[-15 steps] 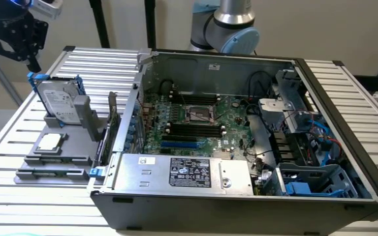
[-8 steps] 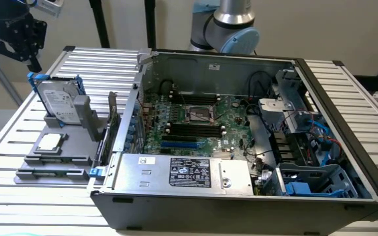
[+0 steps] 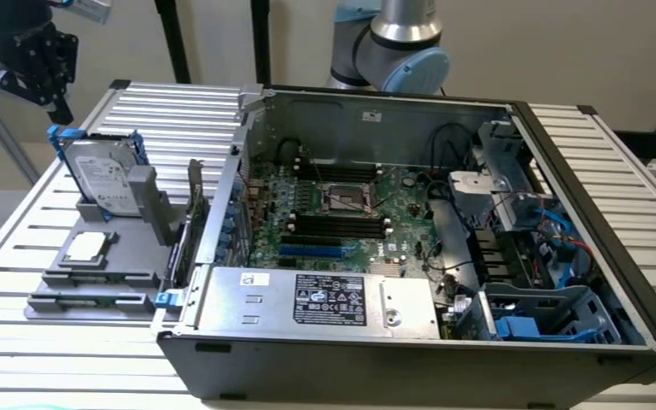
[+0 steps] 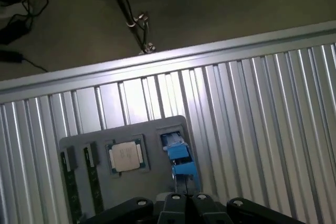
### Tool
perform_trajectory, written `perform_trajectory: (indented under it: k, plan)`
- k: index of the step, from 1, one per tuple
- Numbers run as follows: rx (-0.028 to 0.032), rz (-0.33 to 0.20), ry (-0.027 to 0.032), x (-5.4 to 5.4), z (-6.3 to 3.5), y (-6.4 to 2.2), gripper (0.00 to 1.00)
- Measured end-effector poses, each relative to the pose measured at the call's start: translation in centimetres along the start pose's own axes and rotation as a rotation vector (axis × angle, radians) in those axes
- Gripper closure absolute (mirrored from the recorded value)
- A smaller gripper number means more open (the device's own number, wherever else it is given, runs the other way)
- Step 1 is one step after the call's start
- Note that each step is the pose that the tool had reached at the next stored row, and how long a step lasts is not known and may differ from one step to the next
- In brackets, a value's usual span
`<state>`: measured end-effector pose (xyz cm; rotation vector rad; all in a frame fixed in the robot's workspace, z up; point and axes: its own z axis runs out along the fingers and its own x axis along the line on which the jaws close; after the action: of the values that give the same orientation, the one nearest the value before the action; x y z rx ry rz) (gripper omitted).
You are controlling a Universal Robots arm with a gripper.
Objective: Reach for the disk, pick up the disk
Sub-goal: 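Pick up the disk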
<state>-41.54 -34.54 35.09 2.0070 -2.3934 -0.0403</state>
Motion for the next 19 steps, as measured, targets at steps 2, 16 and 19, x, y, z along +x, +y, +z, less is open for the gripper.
perform_trajectory:
  k: [2,16,19]
  plan:
    - [-0.0002,-0.030,0.0010,-0.09,0.00,0.02,0.89]
    - [-0.0006,-0.225,0.0073,-0.85,0.01,0.15,0.89]
    - [-0.0008,-0.275,0.0089,-0.87,0.01,0.15,0.89]
